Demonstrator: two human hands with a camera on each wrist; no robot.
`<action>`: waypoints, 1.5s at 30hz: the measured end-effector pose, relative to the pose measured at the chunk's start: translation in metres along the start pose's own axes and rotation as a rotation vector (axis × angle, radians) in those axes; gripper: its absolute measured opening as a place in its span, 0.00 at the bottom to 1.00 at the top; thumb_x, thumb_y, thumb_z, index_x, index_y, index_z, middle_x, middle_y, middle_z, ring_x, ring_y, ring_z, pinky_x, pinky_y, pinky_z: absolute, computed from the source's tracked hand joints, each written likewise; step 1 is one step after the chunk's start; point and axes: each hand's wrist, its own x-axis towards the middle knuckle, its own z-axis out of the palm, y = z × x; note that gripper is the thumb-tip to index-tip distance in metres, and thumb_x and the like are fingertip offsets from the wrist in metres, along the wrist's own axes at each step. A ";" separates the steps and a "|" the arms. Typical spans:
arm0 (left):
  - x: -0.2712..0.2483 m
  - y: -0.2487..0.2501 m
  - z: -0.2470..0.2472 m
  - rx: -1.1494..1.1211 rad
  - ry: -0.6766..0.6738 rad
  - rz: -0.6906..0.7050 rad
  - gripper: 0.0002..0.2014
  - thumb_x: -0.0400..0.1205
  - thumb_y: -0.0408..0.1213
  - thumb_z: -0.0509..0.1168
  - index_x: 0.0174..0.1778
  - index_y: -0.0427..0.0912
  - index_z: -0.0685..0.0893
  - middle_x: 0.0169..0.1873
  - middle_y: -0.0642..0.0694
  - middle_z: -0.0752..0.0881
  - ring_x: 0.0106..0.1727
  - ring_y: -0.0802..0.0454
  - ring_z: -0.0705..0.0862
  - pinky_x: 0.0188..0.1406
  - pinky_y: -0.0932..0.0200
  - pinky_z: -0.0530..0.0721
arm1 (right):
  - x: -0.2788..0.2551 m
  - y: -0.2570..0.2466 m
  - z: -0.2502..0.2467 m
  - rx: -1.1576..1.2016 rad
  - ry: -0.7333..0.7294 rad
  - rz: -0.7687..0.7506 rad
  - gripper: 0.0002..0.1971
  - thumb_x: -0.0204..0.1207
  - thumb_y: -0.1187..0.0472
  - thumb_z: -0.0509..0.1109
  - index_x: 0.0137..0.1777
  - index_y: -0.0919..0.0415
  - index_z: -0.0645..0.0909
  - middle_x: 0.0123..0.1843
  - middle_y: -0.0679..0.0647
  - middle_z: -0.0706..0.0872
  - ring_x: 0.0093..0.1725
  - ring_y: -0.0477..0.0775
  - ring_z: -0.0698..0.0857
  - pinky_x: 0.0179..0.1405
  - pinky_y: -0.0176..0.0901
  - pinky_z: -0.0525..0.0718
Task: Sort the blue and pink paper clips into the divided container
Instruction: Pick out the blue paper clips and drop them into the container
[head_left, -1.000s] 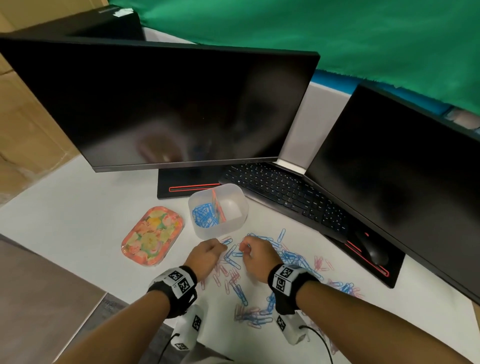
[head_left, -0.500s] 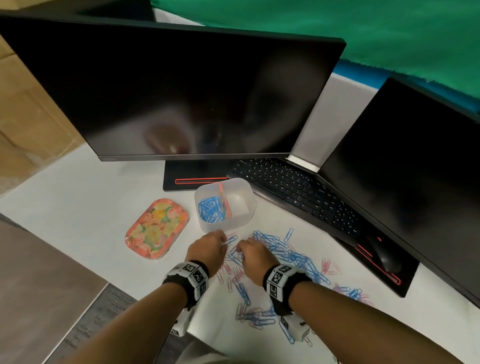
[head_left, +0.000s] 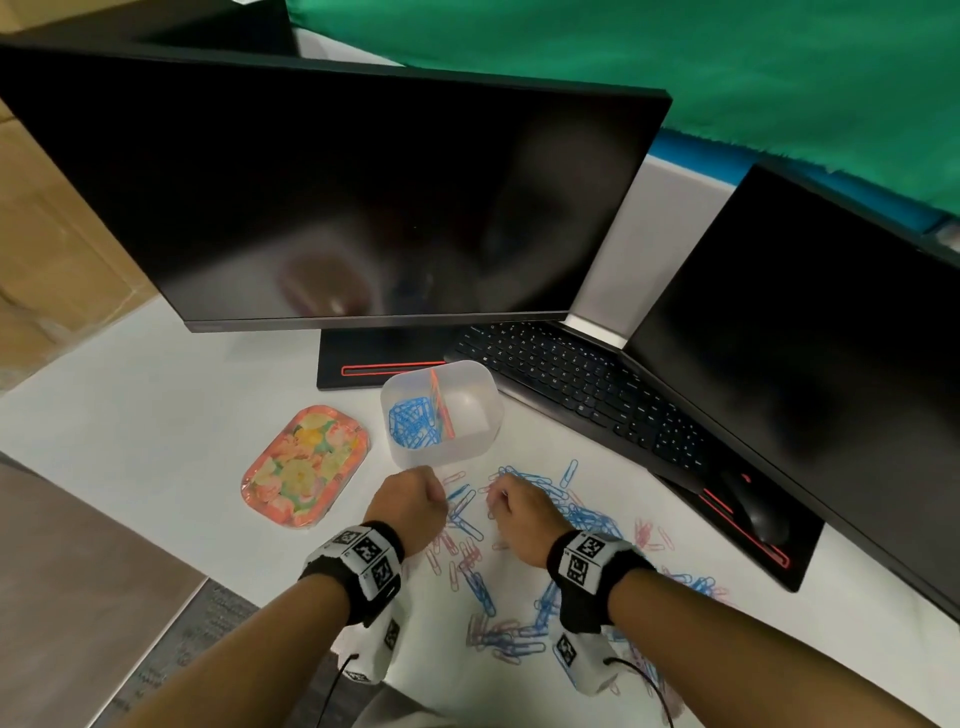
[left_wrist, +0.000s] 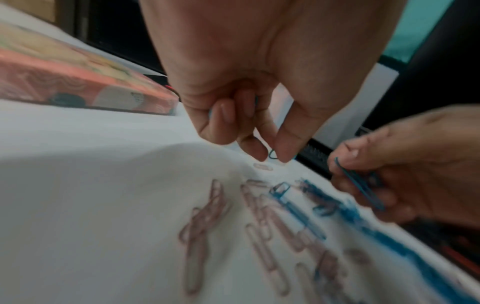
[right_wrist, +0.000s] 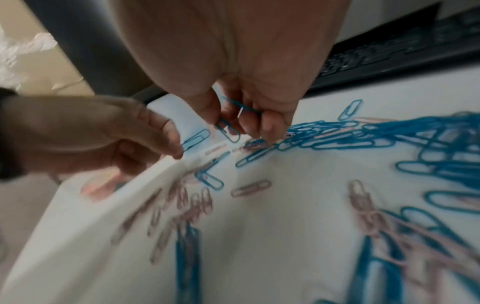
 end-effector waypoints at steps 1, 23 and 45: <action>-0.002 0.000 -0.003 -0.068 -0.002 -0.002 0.07 0.76 0.33 0.66 0.33 0.48 0.80 0.37 0.51 0.85 0.43 0.52 0.83 0.39 0.64 0.77 | 0.001 -0.002 -0.003 0.101 -0.025 0.071 0.08 0.83 0.61 0.56 0.45 0.58 0.74 0.44 0.55 0.80 0.40 0.52 0.77 0.31 0.36 0.75; 0.016 0.062 -0.092 -1.206 0.140 -0.307 0.07 0.80 0.31 0.57 0.40 0.41 0.80 0.35 0.43 0.81 0.33 0.49 0.79 0.35 0.57 0.79 | 0.083 -0.127 -0.036 0.631 -0.052 0.115 0.12 0.82 0.62 0.58 0.38 0.55 0.77 0.32 0.55 0.82 0.30 0.52 0.81 0.37 0.47 0.81; -0.006 0.021 -0.024 0.093 -0.151 0.378 0.09 0.77 0.33 0.61 0.43 0.49 0.86 0.40 0.54 0.84 0.40 0.54 0.82 0.41 0.68 0.78 | -0.006 -0.005 -0.003 0.060 -0.020 0.132 0.08 0.74 0.66 0.64 0.35 0.57 0.79 0.38 0.52 0.85 0.43 0.55 0.83 0.41 0.38 0.80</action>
